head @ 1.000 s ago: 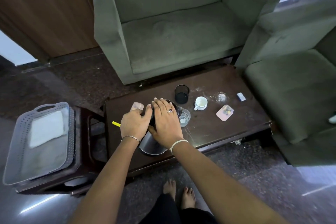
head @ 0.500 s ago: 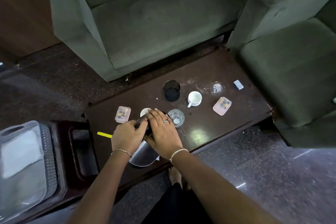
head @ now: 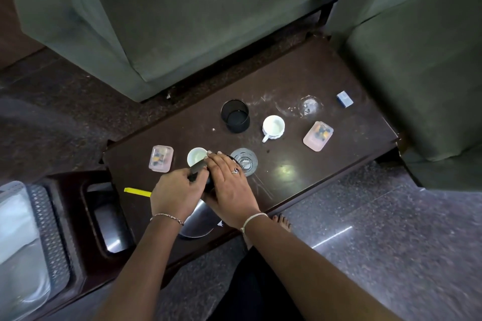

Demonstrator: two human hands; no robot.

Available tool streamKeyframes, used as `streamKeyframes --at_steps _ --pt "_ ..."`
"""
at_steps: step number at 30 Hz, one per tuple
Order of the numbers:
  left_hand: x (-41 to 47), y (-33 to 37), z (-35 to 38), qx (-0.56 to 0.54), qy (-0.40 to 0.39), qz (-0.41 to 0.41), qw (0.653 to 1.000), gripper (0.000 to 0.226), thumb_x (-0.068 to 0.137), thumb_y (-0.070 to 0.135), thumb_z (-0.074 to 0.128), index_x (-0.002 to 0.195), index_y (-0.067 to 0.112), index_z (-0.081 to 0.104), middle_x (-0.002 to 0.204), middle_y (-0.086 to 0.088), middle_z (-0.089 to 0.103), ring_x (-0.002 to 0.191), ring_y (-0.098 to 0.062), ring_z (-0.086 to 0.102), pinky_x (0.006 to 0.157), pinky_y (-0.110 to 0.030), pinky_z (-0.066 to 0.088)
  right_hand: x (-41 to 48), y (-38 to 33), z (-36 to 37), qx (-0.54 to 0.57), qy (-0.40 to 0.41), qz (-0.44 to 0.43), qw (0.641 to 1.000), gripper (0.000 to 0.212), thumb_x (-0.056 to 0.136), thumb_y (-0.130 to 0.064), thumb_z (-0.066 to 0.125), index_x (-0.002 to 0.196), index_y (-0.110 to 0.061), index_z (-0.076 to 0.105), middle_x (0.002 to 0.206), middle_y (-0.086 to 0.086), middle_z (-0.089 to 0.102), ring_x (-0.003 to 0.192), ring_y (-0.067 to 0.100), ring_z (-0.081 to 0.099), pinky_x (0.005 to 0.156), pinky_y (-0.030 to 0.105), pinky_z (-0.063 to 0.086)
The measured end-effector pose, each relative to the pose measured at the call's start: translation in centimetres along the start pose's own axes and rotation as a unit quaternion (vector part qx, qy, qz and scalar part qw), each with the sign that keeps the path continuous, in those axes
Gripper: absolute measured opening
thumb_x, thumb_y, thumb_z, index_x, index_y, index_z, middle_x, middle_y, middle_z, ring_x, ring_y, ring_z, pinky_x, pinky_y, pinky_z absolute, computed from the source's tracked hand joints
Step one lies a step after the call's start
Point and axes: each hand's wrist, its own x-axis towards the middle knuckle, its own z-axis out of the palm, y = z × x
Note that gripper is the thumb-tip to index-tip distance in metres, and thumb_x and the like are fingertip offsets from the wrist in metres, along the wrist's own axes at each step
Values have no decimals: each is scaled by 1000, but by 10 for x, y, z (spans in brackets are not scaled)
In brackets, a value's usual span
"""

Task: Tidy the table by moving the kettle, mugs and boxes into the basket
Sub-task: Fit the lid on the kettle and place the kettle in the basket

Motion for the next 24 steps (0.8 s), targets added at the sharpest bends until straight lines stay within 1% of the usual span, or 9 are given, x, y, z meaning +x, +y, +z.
streamKeyframes --at_steps 2,7,12,15,18,24 --pt "1 0 1 2 2 -2 1000 49 81 59 42 57 19 56 62 2 62 68 -27 60 55 -29 39 1 2 3 3 -4 -1 1000 64 92 -47 52 144 -11 39 153 3 36 146 19 24 117 43 24" --pt "3 2 3 15 4 -5 1000 47 82 58 42 53 23 53 55 6 55 64 -24 53 50 -26 32 4 6 7 14 -1 -3 1000 65 92 -47 51 143 -10 39 152 4 37 146 19 24 117 43 24" --pt "6 1 4 42 0 -11 999 49 81 60 42 60 21 60 58 6 57 65 -24 54 50 -25 31 4 7 11 29 0 4 1000 64 91 -47 51 143 -10 40 152 4 39 145 20 26 117 42 24" --pt "6 0 5 54 -4 -16 998 49 82 60 42 63 19 62 59 3 55 67 -26 54 55 -28 35 3 6 14 35 0 5 999 65 91 -48 52 142 -10 40 151 4 39 145 20 27 117 43 24" --pt "5 0 5 52 -9 -17 998 50 82 60 42 61 18 60 61 2 57 68 -27 56 57 -29 37 2 6 15 35 -5 5 999 65 91 -46 54 142 -10 40 151 4 39 145 20 26 117 43 24" --pt "6 2 6 48 -3 -18 999 50 81 59 42 57 18 58 56 6 54 63 -24 52 49 -25 29 1 8 14 38 1 8 999 65 91 -46 54 143 -10 39 151 5 39 145 20 26 117 44 25"
